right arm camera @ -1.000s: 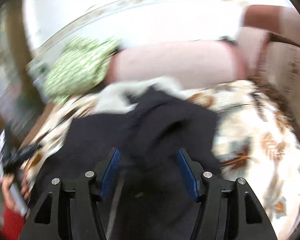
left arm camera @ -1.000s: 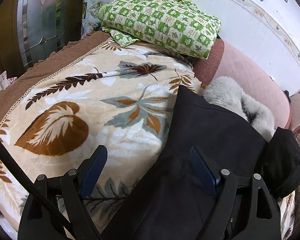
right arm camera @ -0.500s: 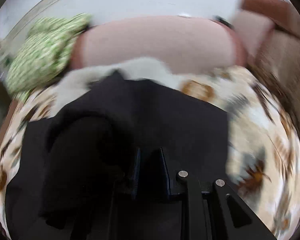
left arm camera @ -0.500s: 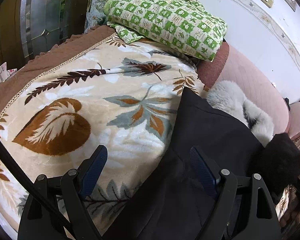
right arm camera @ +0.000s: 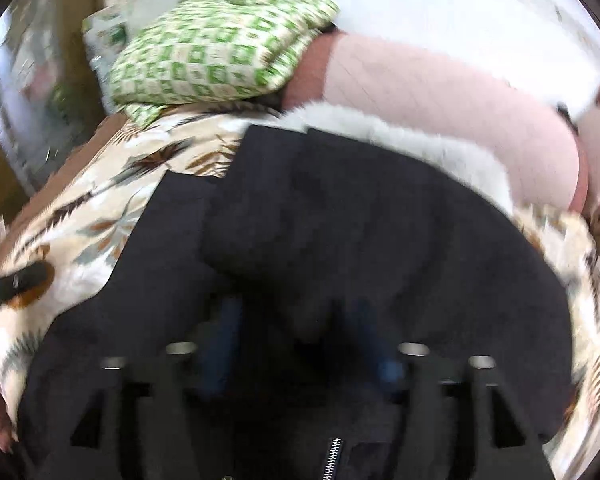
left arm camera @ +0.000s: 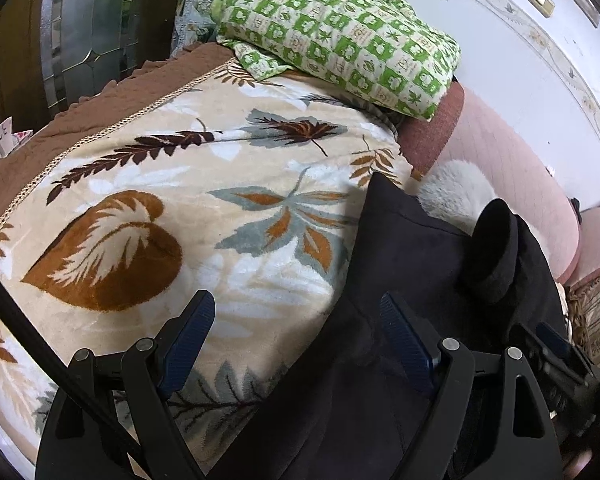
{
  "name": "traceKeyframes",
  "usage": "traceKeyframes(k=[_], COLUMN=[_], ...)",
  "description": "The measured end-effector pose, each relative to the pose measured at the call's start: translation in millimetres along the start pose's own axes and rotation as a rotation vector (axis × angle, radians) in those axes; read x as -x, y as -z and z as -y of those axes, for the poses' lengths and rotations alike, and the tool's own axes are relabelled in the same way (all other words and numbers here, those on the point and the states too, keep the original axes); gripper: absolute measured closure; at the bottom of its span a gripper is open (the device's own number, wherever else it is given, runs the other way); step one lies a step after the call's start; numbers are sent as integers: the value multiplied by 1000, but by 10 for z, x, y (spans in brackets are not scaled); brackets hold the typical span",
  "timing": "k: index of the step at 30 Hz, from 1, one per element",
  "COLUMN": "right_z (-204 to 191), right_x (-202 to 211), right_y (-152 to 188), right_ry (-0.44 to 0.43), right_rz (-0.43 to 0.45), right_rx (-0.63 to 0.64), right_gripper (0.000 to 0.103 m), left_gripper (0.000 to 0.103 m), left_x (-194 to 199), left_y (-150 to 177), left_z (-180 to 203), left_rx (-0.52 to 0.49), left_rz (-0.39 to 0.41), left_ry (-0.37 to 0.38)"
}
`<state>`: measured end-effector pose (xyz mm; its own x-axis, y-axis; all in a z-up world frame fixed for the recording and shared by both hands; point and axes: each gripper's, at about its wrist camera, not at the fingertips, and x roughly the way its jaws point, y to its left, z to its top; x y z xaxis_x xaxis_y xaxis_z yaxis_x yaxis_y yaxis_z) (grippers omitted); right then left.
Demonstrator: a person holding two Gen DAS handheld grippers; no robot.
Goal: Fold large clothes
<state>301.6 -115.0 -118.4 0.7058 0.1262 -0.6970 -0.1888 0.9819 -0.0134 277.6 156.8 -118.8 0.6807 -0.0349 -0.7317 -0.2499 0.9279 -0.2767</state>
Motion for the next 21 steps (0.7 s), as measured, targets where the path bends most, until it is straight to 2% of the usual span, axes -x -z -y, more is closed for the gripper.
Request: traceKeyframes(k=[3, 6, 9, 11, 12, 13, 15, 18, 21], right_z=[-276, -448, -620, -659, -652, -611, -522, -472, -485], right_x=[-81, -281, -546, -626, -660, -671, -594, -355, 62], right_y=[-25, -62, -113, -154, -179, -213, -256, -284, -345], right_ry=[67, 109, 208, 274, 301, 296, 267, 234, 169], right_rz=[14, 4, 10, 28, 23, 11, 7, 43, 109], right_rx=[118, 166, 227, 249, 251, 235, 199, 160, 128], right_gripper=[24, 25, 25, 42, 59, 70, 80, 82, 82], left_gripper=[19, 19, 19, 19, 19, 19, 19, 19, 19], left_x=[6, -6, -9, -9, -10, -13, -20, -7, 19], left_y=[-1, -6, -26, -43, -49, -58, -64, -72, -85], left_z=[-14, -27, -42, -51, -54, -63, -79, -101, -139], left_rx=[7, 12, 18, 21, 23, 27, 36, 49, 61], left_rz=[-1, -6, -8, -4, -2, -3, -9, -9, 3], left_ry=[-1, -4, -1, -3, -5, -6, 0, 5, -6])
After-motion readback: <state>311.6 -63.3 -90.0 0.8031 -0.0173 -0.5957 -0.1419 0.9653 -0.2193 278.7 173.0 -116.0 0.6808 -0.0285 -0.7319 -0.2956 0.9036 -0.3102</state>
